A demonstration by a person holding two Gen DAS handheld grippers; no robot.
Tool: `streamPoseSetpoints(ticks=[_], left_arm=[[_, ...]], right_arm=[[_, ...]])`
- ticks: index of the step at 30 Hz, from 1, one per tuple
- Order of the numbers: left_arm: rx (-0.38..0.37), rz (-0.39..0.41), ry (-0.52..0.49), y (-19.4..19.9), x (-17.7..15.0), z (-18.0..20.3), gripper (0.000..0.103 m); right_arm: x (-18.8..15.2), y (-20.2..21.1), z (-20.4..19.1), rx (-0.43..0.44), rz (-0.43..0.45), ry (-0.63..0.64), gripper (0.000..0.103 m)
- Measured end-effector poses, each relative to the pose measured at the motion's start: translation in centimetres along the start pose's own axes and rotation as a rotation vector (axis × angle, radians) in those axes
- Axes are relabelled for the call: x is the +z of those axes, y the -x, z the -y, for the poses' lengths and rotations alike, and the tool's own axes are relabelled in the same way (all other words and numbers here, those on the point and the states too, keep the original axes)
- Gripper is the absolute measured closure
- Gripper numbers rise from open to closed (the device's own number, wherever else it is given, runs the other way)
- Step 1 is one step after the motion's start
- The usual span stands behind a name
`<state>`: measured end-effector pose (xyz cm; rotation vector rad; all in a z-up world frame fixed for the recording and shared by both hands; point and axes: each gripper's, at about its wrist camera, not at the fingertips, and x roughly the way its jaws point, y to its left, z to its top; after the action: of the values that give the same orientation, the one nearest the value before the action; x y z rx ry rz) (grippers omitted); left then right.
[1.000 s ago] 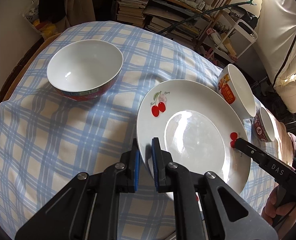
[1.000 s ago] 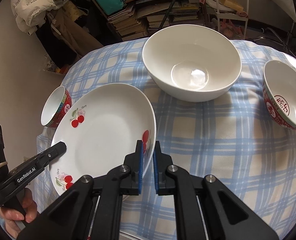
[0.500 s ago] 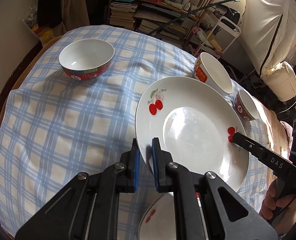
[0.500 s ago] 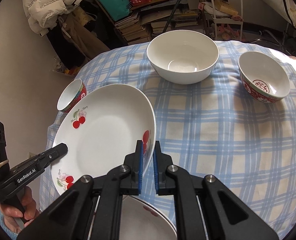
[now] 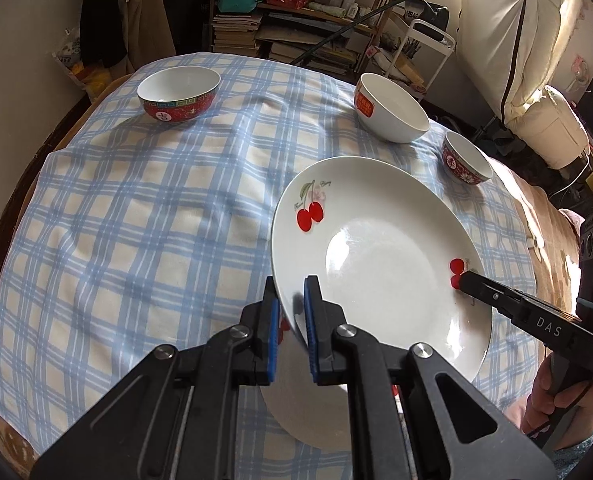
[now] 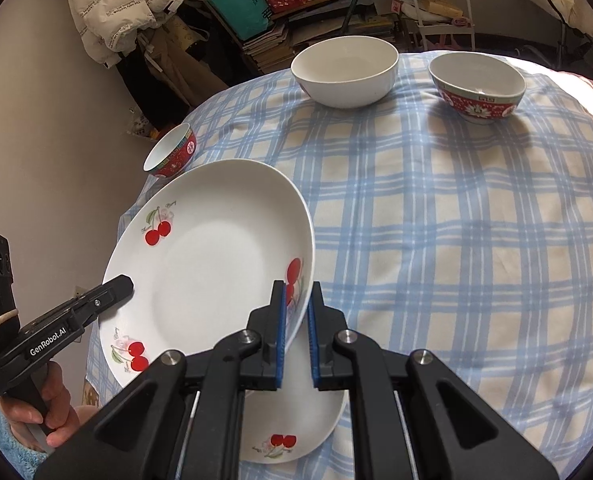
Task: Organize plates and bowls
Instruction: 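Carry the right tool's plate onto a cherry plate while the left tool holds its plate, then lower both cherry plates onto the stack and open both tools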
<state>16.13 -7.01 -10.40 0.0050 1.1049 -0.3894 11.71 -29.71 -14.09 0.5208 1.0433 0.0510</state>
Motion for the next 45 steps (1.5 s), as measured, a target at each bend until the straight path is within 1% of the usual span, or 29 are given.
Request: streamPoseSetpoints(ticks=[7,10,13,16,21,23,27,30,32,35,36,38,42,45], left_arm=[[0.035,-0.029,0.005,-0.4,-2.8,0.1,0.091],[0.031,-0.045,0.019,-1.0,-3.5,-0.1,0.091],[0.032,-0.055,0.026,-1.3,-4.0,-0.2,0.091],[0.040,-0.061,0.017,-1.6,-4.2,-0.2,0.090],[0.021,-0.119,0.073,-3.5,-5.3,-1.3,0.089],[0.020,-0.111,0.069,-3.7,-5.4,-1.2,0.089],[0.013,-0.117,0.062,-4.0,-5.4,-1.1,0.089],[0.000,-0.126,0.060,-4.1,-5.3,-1.1,0.089],[-0.003,-0.149,0.052,-4.5,-5.4,-1.0,0.089],[0.009,-0.153,0.028,-4.6,-5.7,-0.5,0.090],[0.019,-0.151,0.015,-4.6,-5.8,-0.3,0.090],[0.028,-0.151,0.003,-4.7,-5.8,-0.1,0.090],[0.013,-0.155,0.019,-4.7,-5.9,-0.4,0.090],[0.017,-0.156,0.013,-4.5,-6.0,-0.3,0.090]], right_arm=[[-2.8,-0.4,0.7,0.010,-0.041,0.000,0.092],[-3.3,-0.7,0.8,0.004,-0.047,0.011,0.092],[-3.6,-1.0,1.1,0.007,-0.060,-0.003,0.092],[-4.1,-1.2,0.9,-0.014,-0.069,0.015,0.092],[-4.5,-2.1,0.5,-0.056,-0.106,0.051,0.092],[-4.8,-2.6,0.5,-0.077,-0.123,0.064,0.092],[-4.6,-2.7,1.6,-0.045,-0.122,0.019,0.092],[-4.6,-2.6,1.9,-0.028,-0.120,0.009,0.092],[-4.6,-2.4,1.7,-0.044,-0.110,0.026,0.092],[-4.7,-2.3,1.2,-0.135,-0.102,0.084,0.092],[-4.7,-2.2,1.2,-0.141,-0.096,0.091,0.092],[-4.7,-2.2,1.5,-0.127,-0.090,0.069,0.091],[-4.8,-2.6,2.1,-0.102,-0.103,0.035,0.091],[-4.9,-2.6,2.2,-0.087,-0.103,0.023,0.091]])
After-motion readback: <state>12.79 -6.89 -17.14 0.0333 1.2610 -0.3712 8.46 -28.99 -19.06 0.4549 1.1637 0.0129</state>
